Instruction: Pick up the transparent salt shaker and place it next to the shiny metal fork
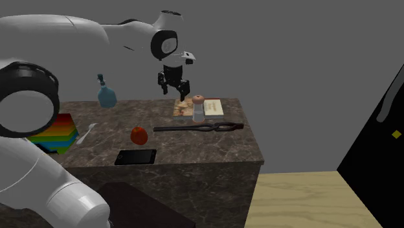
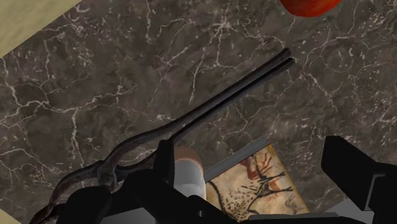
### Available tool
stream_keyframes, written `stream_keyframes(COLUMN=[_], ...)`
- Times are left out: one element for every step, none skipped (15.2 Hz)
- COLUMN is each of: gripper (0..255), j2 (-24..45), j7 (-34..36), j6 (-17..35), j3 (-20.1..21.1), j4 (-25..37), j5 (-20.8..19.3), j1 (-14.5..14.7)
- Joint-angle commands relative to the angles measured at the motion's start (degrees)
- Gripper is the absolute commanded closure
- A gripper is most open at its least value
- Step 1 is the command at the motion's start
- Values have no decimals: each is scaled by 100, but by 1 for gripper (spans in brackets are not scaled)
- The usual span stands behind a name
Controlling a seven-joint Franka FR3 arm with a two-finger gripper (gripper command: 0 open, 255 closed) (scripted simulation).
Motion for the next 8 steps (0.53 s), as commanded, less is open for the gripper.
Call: stream_keyframes(gripper=[0,0,0,0,0,0,0,0], j2=[500,744,991,1239,1491,1746,2005,2269], j7=[-10,-20,-30,-39,-47,-54,-59,-61], j6=[32,18,-3,-33,-70,-117,-172,-237], j3=[-29,-47,-64,-80,-94,-108,-120,-129], j4=[403,630,866,1112,1370,1639,1921,2217], j5=[49,74,100,128,156,185,215,245], j1=[-9,-19,-31,-44,-58,-74,-93,-114])
